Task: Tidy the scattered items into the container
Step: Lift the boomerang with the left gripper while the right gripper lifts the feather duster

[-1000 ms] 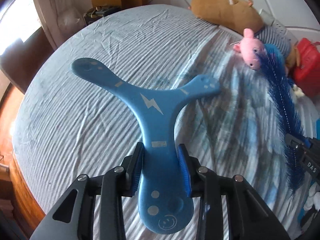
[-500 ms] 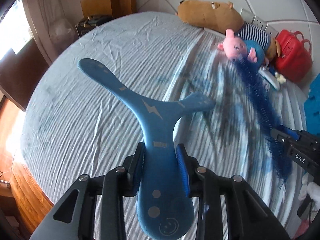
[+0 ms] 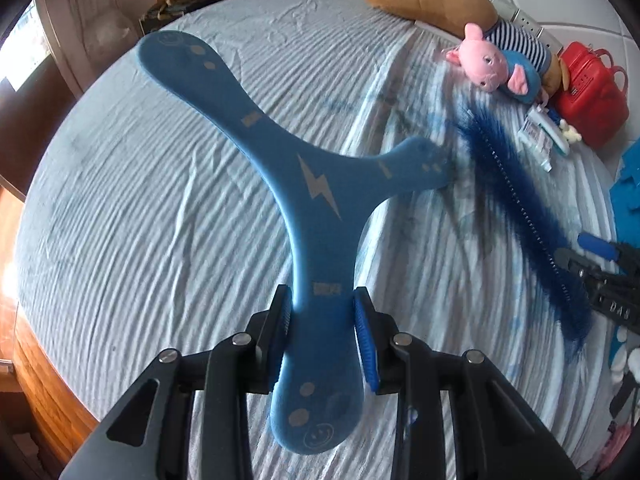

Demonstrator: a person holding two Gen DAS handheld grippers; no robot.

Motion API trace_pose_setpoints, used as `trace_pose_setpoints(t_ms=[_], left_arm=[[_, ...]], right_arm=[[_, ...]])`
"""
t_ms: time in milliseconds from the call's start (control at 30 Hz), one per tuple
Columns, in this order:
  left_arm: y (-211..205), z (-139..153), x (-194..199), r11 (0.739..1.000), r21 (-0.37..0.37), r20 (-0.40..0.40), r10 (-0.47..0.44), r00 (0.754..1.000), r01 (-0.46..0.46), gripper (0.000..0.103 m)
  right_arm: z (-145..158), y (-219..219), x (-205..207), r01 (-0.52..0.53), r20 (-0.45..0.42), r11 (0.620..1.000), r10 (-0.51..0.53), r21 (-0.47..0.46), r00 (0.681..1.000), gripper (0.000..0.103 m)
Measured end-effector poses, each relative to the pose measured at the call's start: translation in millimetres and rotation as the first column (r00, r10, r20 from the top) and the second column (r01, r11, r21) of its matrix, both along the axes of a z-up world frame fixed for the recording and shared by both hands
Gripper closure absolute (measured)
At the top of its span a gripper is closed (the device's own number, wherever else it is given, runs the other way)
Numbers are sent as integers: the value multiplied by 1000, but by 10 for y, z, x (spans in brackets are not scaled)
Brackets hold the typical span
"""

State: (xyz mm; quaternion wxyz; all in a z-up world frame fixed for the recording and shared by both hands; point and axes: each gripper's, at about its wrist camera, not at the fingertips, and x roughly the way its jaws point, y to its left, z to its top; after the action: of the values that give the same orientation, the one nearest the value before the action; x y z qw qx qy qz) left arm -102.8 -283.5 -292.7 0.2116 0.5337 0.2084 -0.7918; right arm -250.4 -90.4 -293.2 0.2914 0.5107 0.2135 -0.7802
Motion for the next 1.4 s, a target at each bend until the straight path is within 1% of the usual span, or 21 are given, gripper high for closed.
trace_pose_setpoints(t_ms=[67, 100, 133, 167, 200, 233, 300, 333, 367, 467, 533, 667, 800, 933, 1133, 1300, 1400], left_arm=[[-2, -65, -11, 1000, 6, 9, 6, 1000, -6, 72], [-1, -94, -18, 1000, 6, 14, 9, 1000, -9, 72], [2, -121, -26, 1000, 4, 18, 12, 1000, -12, 72], [6, -141, -34, 1000, -1, 21, 14, 1000, -14, 72], [7, -157, -39, 1000, -4, 22, 16, 1000, -16, 72], [3, -172, -41, 1000, -4, 22, 20, 1000, -20, 72], [-2, -194, -46, 1000, -4, 22, 24, 999, -24, 72], [-1, -191, -46, 1000, -4, 22, 25, 999, -24, 72], [15, -145, -40, 1000, -11, 13, 18, 1000, -18, 72], [72, 112, -14, 999, -45, -35, -12, 999, 10, 73], [103, 318, 4, 997, -69, -74, -34, 997, 29, 73], [142, 716, 41, 990, -130, -142, -78, 987, 59, 73], [159, 1066, 85, 981, -175, -198, -123, 972, 89, 73], [198, 1335, 92, 971, -203, -245, -175, 954, 126, 73], [293, 1597, 83, 953, -222, -300, -268, 915, 207, 73], [374, 1784, 68, 930, -232, -340, -351, 872, 284, 73], [464, 1937, 59, 906, -254, -370, -415, 831, 339, 73]], right_arm=[[-80, -47, -46, -16, 12, 1000, 15, 10, 1000, 34], [-131, -77, -68, -24, 15, 1000, 24, 20, 1000, 36], [-188, -111, -85, -36, 21, 999, 35, 32, 999, 42], [-244, -143, -102, -47, 28, 998, 46, 43, 999, 45], [-291, -163, -112, -56, 39, 997, 54, 51, 998, 55], [-337, -180, -119, -67, 48, 996, 64, 58, 997, 60], [-350, -184, -130, -73, 59, 997, 71, 33, 996, 68], [-354, -190, -137, -72, 61, 997, 70, 33, 996, 79], [-355, -196, -140, -72, 62, 997, 69, 33, 996, 83], [-318, -218, -93, -79, 46, 996, 77, 33, 996, 86], [-189, -214, -34, -78, 28, 997, 78, -2, 997, 87], [178, -204, 62, -63, -14, 994, 62, -91, 998, 87], [606, -160, 113, -31, -65, 986, 21, -167, 998, 88], [953, -105, 200, 6, -117, 980, -30, -199, 993, 88], [1388, 82, 373, 74, -186, 969, -120, -238, 975, 88], [1702, 239, 529, 132, -244, 954, -201, -270, 949, 89], [1895, 340, 640, 169, -280, 941, -254, -294, 926, 89]])
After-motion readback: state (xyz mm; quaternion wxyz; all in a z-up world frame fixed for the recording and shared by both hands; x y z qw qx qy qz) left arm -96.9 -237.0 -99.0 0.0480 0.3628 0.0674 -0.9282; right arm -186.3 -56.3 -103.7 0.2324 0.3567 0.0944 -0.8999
